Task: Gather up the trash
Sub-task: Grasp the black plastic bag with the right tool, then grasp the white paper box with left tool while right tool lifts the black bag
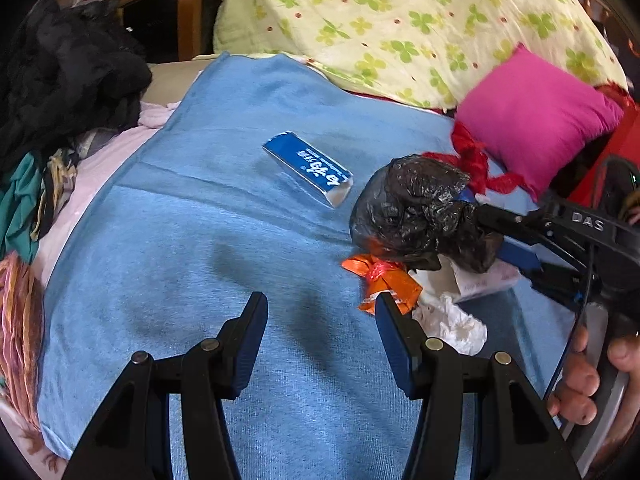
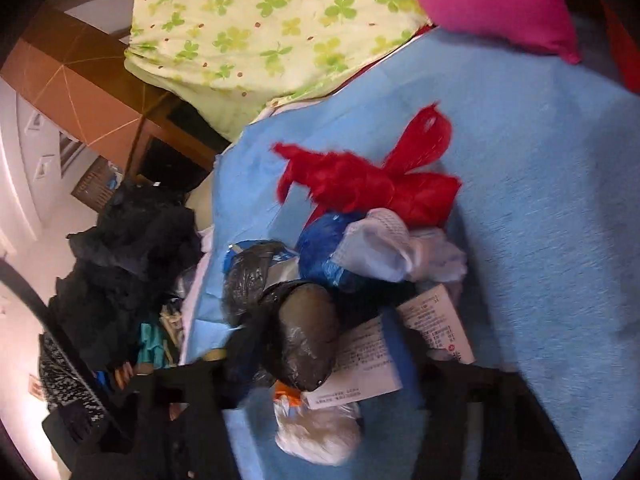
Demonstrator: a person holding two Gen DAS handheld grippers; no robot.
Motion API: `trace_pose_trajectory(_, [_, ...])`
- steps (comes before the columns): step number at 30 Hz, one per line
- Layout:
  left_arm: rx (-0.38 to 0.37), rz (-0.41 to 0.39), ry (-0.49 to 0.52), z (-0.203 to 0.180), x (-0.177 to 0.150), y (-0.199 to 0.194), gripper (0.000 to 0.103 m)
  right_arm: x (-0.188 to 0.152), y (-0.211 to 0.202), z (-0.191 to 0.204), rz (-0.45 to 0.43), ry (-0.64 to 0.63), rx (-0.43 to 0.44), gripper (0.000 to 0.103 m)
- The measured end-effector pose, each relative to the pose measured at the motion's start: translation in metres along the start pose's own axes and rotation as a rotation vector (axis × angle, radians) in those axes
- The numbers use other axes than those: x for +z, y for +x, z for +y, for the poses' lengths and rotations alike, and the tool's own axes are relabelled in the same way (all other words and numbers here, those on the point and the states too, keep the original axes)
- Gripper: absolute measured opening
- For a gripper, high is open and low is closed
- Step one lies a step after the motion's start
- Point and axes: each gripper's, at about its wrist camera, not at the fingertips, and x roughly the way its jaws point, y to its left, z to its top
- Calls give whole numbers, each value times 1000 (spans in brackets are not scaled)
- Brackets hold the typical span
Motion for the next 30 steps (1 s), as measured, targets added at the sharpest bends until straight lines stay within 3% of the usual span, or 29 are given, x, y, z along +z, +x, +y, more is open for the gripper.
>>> trace_pose_trajectory(4, [-3, 12, 21, -5, -1, 3, 57, -3, -7, 4, -17, -31, -7, 24])
trace_pose_trajectory(12, [-41, 28, 37, -17, -2, 7, 57, -1, -56, 8, -137, -49, 47, 23])
trace_pose_trajectory(20, [-177, -4, 66, -46, 1, 3, 62, 1, -113, 9, -307, -84, 27, 23])
trace_pose_trajectory(24, [-197, -43, 201, -74, 11, 8, 67, 1, -134, 8, -365, -90, 23, 23])
trace_pose_trajectory(30, [-249, -6, 425, -105, 25, 33, 70, 6, -157, 1, -427, -88, -9, 23])
